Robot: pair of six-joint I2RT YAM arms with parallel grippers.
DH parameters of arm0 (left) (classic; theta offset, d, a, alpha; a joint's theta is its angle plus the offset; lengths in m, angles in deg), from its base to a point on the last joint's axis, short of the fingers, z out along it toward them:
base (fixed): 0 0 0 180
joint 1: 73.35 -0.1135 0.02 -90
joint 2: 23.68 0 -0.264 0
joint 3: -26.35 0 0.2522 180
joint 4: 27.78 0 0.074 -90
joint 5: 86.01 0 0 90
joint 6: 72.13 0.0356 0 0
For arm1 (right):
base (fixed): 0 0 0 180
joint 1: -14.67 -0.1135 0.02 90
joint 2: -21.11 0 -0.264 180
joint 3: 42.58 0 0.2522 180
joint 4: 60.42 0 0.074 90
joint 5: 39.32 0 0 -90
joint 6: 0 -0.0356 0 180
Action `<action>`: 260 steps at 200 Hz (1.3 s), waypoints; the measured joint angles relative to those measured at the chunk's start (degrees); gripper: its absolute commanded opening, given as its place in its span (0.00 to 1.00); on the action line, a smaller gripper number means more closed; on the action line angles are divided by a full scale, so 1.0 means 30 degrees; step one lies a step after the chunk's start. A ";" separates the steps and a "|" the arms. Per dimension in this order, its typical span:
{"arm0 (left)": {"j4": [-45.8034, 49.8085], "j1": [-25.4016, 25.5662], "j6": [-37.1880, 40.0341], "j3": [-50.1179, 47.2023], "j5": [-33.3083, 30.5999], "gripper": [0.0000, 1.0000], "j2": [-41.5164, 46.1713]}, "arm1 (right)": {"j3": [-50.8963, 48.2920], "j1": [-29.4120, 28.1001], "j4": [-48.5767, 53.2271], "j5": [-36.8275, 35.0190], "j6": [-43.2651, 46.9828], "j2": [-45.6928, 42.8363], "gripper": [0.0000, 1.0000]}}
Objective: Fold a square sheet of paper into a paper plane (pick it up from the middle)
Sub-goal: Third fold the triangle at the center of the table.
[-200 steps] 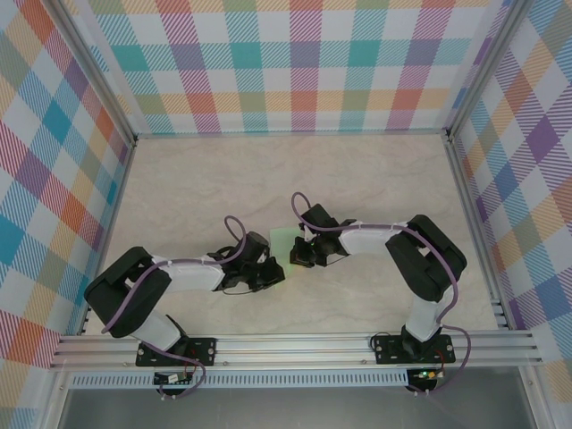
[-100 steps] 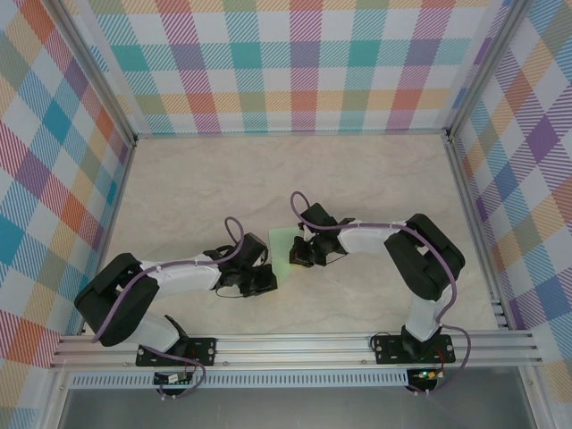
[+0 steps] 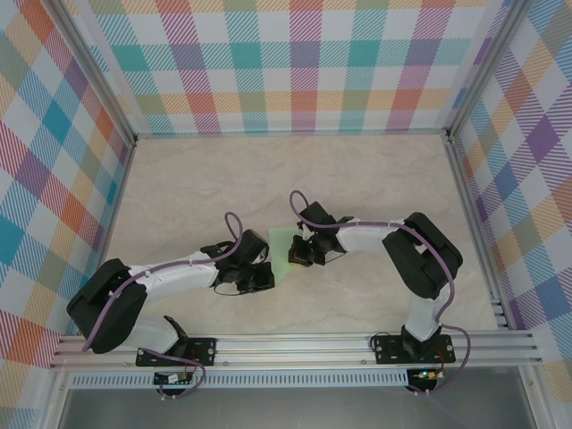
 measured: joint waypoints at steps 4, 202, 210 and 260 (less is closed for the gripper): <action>-0.0240 0.0000 -0.0015 0.0051 -0.0044 0.10 0.0000 | 0.0022 0.0000 -0.0007 0.0007 0.0000 0.0022 0.04; -0.2149 0.0029 -0.0969 -0.2222 0.0328 0.09 0.0226 | 0.0546 0.0000 0.0350 0.0146 -0.0117 0.0306 0.05; -0.1129 0.0029 -0.0831 -0.2171 0.0182 0.09 0.0612 | 0.0605 0.0000 0.0444 0.0146 -0.0117 0.0313 0.05; 0.2732 0.0029 -0.0321 -0.0401 -0.1537 0.25 0.3592 | 0.1625 0.0000 0.1960 -0.0685 0.0022 0.0255 0.12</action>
